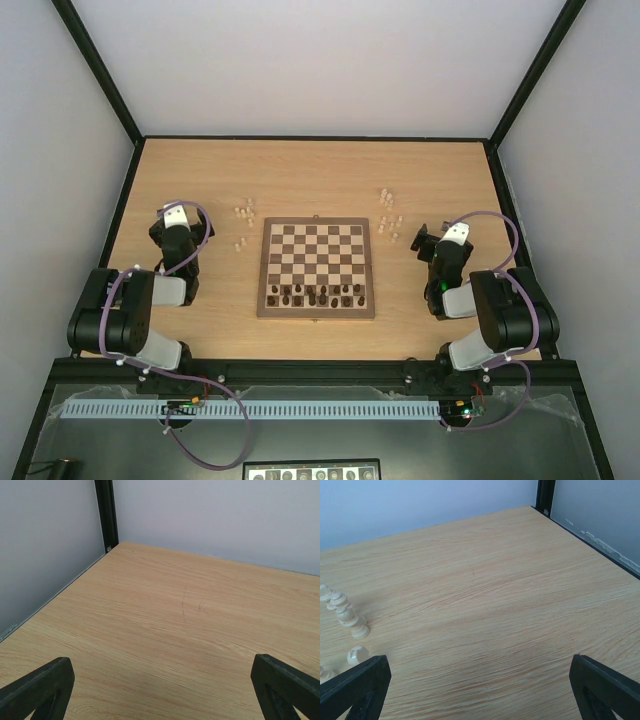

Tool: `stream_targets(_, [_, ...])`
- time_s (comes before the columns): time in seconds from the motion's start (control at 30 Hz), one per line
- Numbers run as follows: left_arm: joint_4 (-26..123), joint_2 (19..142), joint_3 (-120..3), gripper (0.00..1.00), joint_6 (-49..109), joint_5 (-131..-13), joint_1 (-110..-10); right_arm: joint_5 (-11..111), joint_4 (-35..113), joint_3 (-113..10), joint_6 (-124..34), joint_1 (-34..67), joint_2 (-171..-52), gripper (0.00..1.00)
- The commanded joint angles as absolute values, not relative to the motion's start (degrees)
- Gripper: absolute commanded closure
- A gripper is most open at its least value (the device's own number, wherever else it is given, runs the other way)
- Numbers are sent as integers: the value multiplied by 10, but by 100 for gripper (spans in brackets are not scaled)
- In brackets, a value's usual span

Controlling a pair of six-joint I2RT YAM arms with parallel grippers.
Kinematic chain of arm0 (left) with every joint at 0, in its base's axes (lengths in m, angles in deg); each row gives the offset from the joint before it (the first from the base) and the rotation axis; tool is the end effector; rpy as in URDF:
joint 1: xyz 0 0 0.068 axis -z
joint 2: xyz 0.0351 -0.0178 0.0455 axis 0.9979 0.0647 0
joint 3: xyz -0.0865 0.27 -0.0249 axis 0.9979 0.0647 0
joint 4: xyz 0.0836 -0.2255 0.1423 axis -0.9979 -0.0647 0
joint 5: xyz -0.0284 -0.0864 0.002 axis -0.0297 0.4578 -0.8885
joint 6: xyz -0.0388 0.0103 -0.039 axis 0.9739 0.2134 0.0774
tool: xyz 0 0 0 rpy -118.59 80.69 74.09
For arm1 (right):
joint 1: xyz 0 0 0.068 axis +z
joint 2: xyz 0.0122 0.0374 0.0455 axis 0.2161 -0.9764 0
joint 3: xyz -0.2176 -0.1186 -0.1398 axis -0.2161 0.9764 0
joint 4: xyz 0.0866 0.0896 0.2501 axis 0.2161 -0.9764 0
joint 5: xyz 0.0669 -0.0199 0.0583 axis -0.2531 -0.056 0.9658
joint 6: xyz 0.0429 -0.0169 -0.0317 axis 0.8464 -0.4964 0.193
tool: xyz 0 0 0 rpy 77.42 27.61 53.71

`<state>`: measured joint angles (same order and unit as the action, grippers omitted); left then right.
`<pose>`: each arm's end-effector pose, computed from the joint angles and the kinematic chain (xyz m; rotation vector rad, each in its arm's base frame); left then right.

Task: Set up the chess pieces on the board
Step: Pick up the chess piece at the center of the board.

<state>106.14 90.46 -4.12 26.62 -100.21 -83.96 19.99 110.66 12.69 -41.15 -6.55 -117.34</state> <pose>0.2638 0.0024 0.1534 -0.3386 1.6625 0.1631 0.2395 0.0104 0.1404 0.3540 1.6035 -0.0951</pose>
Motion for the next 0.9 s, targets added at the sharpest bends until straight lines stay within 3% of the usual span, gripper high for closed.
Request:
stream_targets(0.0, [1081,907,-48,0,261,-999,-843,194,1124,118,-416,-69,-1174,1])
stream_targets(0.6, [1095,892,-33,0,264,-1022,-840,164,1118,125,-401,-69,-1158,1])
stream_targets(0.7, [981,849,-59,0,337,-1147,-832,164,1132,131,-403,-69,-1156,1])
stream_targets(0.8, [905,832,-91,1,313,-1113,-830,178,1138,138,-410,-69,-1146,1])
stream_targets(0.87, [869,804,-98,0,311,-1093,-825,160,1040,115,-399,-65,-1087,1])
